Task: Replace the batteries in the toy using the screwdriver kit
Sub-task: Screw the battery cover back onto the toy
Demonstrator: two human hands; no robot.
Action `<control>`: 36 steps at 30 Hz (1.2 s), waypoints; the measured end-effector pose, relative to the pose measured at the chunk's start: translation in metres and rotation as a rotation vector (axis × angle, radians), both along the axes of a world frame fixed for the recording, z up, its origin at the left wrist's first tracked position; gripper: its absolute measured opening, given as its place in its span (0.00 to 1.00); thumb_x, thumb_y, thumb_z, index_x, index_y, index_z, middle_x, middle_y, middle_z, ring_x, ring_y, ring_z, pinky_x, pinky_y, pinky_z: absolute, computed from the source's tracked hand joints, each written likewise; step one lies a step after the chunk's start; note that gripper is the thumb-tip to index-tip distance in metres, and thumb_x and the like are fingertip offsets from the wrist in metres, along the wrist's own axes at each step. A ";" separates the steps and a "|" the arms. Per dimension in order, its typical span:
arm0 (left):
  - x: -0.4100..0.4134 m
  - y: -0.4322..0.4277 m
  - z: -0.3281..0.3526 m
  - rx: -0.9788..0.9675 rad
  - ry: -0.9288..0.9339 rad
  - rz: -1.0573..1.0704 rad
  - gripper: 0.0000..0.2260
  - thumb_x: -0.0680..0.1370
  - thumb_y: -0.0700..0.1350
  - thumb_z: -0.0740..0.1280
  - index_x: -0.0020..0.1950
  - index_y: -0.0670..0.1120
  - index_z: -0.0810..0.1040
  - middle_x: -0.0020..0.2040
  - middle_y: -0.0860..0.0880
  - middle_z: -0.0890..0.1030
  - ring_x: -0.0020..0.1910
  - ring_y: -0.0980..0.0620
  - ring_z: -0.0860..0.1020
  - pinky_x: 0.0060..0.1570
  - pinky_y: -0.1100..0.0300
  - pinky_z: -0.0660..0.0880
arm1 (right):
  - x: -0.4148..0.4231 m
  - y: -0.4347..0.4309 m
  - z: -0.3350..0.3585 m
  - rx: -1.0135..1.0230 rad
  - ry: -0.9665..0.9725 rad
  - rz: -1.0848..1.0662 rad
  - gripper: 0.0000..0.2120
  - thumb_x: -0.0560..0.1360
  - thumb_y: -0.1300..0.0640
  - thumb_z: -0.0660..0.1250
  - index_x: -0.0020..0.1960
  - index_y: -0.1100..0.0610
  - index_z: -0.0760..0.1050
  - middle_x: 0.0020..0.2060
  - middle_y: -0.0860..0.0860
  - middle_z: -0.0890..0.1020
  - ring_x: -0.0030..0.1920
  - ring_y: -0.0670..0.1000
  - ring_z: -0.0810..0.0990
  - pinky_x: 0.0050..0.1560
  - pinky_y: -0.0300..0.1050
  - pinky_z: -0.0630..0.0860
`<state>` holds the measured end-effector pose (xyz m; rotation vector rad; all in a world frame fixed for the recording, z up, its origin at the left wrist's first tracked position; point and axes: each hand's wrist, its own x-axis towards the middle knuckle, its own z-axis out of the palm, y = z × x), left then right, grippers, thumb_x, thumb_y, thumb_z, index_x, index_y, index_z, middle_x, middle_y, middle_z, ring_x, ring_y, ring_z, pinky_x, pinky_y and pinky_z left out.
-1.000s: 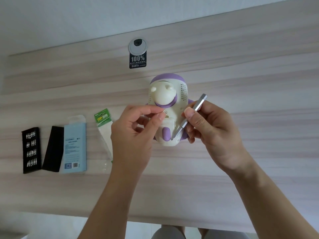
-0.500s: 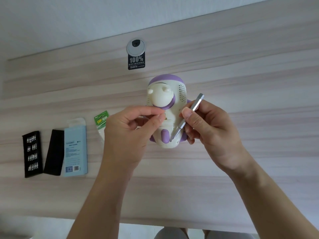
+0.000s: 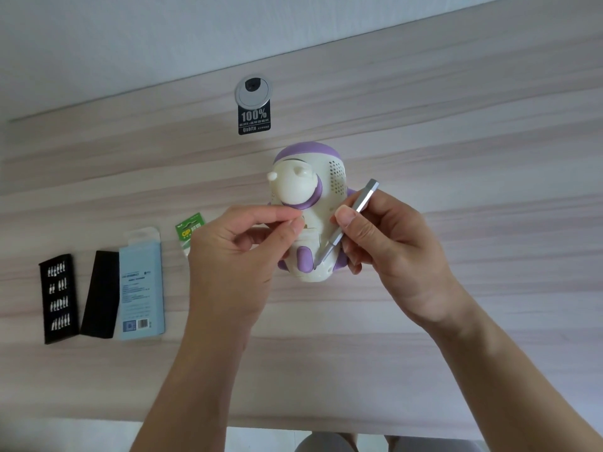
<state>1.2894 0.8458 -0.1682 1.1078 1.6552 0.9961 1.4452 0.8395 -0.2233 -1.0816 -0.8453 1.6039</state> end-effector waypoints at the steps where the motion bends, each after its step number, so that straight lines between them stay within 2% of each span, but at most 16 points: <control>1: 0.000 0.000 0.000 -0.003 0.001 0.001 0.07 0.72 0.32 0.74 0.42 0.45 0.86 0.37 0.41 0.84 0.33 0.46 0.80 0.32 0.65 0.77 | 0.000 0.000 0.000 0.000 0.000 0.000 0.13 0.77 0.57 0.65 0.45 0.69 0.72 0.27 0.48 0.75 0.28 0.50 0.75 0.29 0.44 0.72; 4: 0.000 0.000 0.003 -0.047 -0.011 0.006 0.08 0.72 0.33 0.74 0.41 0.46 0.86 0.33 0.47 0.84 0.30 0.53 0.80 0.32 0.65 0.77 | -0.001 0.000 0.001 0.000 -0.005 0.004 0.13 0.77 0.57 0.65 0.46 0.69 0.72 0.27 0.48 0.75 0.28 0.50 0.75 0.29 0.43 0.72; 8: -0.005 0.004 0.005 -0.138 -0.040 -0.006 0.08 0.72 0.34 0.75 0.40 0.47 0.87 0.39 0.43 0.84 0.34 0.48 0.81 0.37 0.55 0.82 | -0.002 0.001 0.002 0.004 -0.009 0.007 0.12 0.77 0.57 0.64 0.45 0.68 0.73 0.27 0.47 0.75 0.28 0.48 0.75 0.29 0.42 0.72; 10: -0.008 0.007 0.004 -0.201 -0.087 -0.015 0.07 0.71 0.35 0.76 0.40 0.47 0.87 0.40 0.44 0.83 0.35 0.47 0.79 0.38 0.53 0.81 | -0.003 0.000 0.002 0.002 -0.005 0.001 0.13 0.77 0.57 0.64 0.46 0.69 0.72 0.27 0.47 0.75 0.28 0.48 0.75 0.29 0.42 0.71; 14: -0.011 0.010 0.005 -0.274 -0.108 -0.030 0.06 0.70 0.36 0.77 0.39 0.48 0.86 0.37 0.47 0.80 0.33 0.52 0.75 0.33 0.61 0.74 | -0.004 0.000 0.003 0.002 -0.006 -0.009 0.14 0.77 0.56 0.64 0.46 0.69 0.73 0.27 0.49 0.75 0.28 0.49 0.74 0.29 0.42 0.71; 18: -0.009 0.010 0.005 -0.296 -0.145 0.015 0.06 0.71 0.35 0.75 0.40 0.47 0.85 0.35 0.48 0.77 0.27 0.56 0.69 0.30 0.62 0.67 | -0.004 -0.001 0.003 -0.004 -0.003 -0.006 0.14 0.77 0.56 0.65 0.46 0.69 0.73 0.27 0.50 0.74 0.28 0.51 0.74 0.29 0.42 0.71; 27: -0.005 0.005 0.008 -0.171 -0.032 -0.014 0.07 0.72 0.33 0.74 0.40 0.45 0.84 0.33 0.54 0.79 0.24 0.58 0.74 0.27 0.69 0.72 | -0.006 0.000 0.005 -0.001 -0.008 0.014 0.14 0.77 0.56 0.64 0.46 0.69 0.72 0.27 0.48 0.75 0.28 0.49 0.74 0.29 0.42 0.72; 30: -0.004 0.003 0.010 -0.170 -0.019 -0.017 0.06 0.73 0.34 0.74 0.41 0.44 0.83 0.36 0.51 0.80 0.24 0.58 0.74 0.27 0.69 0.71 | -0.006 0.000 0.005 0.000 -0.009 0.019 0.14 0.77 0.57 0.64 0.47 0.70 0.72 0.26 0.48 0.75 0.27 0.49 0.75 0.30 0.43 0.72; 33: -0.005 0.005 0.008 -0.240 -0.109 0.035 0.07 0.72 0.33 0.73 0.42 0.44 0.82 0.40 0.46 0.78 0.25 0.58 0.73 0.25 0.67 0.69 | -0.006 0.000 0.006 0.000 -0.010 0.021 0.14 0.77 0.57 0.64 0.46 0.70 0.72 0.26 0.48 0.75 0.28 0.50 0.75 0.29 0.42 0.72; 36: -0.005 0.006 0.006 -0.310 -0.162 0.064 0.08 0.72 0.34 0.74 0.41 0.47 0.81 0.39 0.47 0.77 0.24 0.58 0.70 0.29 0.62 0.64 | -0.006 0.000 0.005 -0.004 -0.009 0.013 0.14 0.76 0.56 0.65 0.46 0.69 0.72 0.27 0.49 0.74 0.28 0.51 0.74 0.30 0.42 0.72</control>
